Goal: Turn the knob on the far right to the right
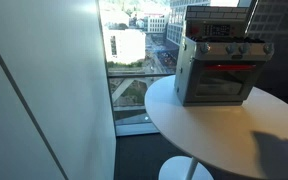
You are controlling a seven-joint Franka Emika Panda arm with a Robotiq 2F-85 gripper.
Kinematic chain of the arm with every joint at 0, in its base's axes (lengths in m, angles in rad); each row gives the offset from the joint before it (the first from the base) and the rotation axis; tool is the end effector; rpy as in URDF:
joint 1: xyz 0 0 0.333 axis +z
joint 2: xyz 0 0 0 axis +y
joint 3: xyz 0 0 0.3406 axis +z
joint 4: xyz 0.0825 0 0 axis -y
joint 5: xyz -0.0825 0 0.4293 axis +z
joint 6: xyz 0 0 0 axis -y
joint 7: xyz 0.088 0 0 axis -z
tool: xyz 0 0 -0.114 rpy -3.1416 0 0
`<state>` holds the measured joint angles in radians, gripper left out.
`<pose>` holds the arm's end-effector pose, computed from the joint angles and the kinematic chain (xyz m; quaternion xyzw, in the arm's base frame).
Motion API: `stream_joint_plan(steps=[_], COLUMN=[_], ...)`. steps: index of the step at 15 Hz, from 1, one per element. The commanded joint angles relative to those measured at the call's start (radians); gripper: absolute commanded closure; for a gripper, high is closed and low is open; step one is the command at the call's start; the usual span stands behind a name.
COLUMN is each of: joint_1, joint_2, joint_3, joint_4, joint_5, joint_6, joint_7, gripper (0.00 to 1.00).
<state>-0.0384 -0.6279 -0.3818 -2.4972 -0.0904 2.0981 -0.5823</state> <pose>0.3788 -0.1844 0.4990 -0.9853 -0.1218 -0.1185 0.0171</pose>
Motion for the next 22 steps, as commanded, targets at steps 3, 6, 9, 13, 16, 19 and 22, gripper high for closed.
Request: stream_joint_plan(steps=[3,6,9,13,16,19,22], joint_1=[-0.020,-0.017,-0.010,-0.007,-0.005,-0.002,0.001], joint_2=[0.004,0.012,0.033,0.075,0.116,0.160,0.204], joint_3=[0.017,0.019,0.028,0.053,0.072,0.089,0.106], joint_4=[0.004,0.008,0.020,0.038,0.054,0.073,0.093], joint_5=[0.014,0.015,0.018,0.016,0.020,0.035,0.063], joint_6=[-0.002,0.000,0.006,0.043,0.103,0.166,0.234], joint_7=[-0.011,-0.010,-0.008,0.012,0.036,0.066,0.101], gripper=[0.00,0.00,0.00,0.00,0.00,0.00,0.00])
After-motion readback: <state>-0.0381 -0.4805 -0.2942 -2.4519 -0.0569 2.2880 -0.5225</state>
